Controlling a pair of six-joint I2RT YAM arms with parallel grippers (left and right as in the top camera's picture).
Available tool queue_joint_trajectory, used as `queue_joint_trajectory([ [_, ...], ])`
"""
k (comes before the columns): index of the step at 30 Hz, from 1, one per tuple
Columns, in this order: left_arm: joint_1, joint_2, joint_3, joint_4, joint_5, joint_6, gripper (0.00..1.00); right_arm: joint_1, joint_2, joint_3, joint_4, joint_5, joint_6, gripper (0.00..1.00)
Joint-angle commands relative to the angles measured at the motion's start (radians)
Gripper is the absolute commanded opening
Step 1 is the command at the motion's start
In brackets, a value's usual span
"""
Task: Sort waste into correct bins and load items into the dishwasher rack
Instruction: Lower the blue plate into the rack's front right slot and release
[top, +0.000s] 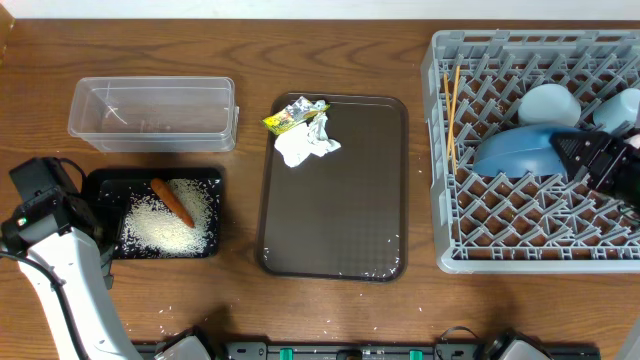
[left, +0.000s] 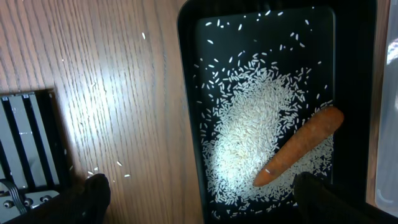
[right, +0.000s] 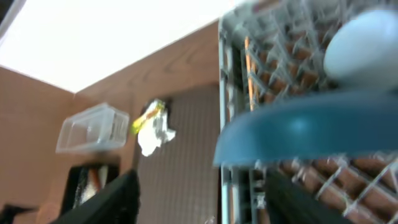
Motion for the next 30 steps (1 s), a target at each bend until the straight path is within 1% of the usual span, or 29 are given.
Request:
queue_joint_trajectory([
  [1, 0.005, -0.008, -0.002, -0.002, -0.020, -0.012, 0.96, 0.056, -0.008, 0.015, 0.067, 0.087, 0.029, 0.52],
  [3, 0.005, -0.008, -0.002, -0.002, -0.020, -0.012, 0.96, 0.095, 0.001, 0.015, 0.110, 0.158, 0.046, 0.45],
  [6, 0.005, -0.008, -0.002, -0.002, -0.020, -0.012, 0.96, 0.174, 0.025, 0.015, 0.138, 0.320, 0.116, 0.27],
  [8, 0.005, -0.008, -0.002, -0.002, -0.020, -0.012, 0.96, 0.217, 0.045, 0.015, 0.158, 0.406, 0.130, 0.24],
  [12, 0.005, -0.008, -0.002, -0.002, -0.020, -0.012, 0.96, 0.286, 0.096, 0.015, 0.209, 0.515, 0.142, 0.20],
  [16, 0.005, -0.008, -0.002, -0.002, -0.020, -0.012, 0.96, 0.329, 0.148, 0.015, 0.209, 0.653, 0.200, 0.17],
  [22, 0.005, -0.008, -0.002, -0.002, -0.020, -0.012, 0.96, 0.333, 0.171, 0.015, 0.134, 0.659, 0.212, 0.11],
  [25, 0.005, -0.008, -0.002, -0.002, -0.020, -0.012, 0.96, 0.333, 0.161, 0.015, 0.102, 0.659, 0.216, 0.13],
  [27, 0.005, -0.008, -0.002, -0.002, -0.020, -0.012, 0.96, 0.333, 0.151, 0.015, 0.079, 0.659, 0.223, 0.18],
  [30, 0.005, -0.008, -0.002, -0.002, -0.020, -0.012, 0.96, 0.333, 0.138, 0.015, 0.043, 0.659, 0.223, 0.18],
])
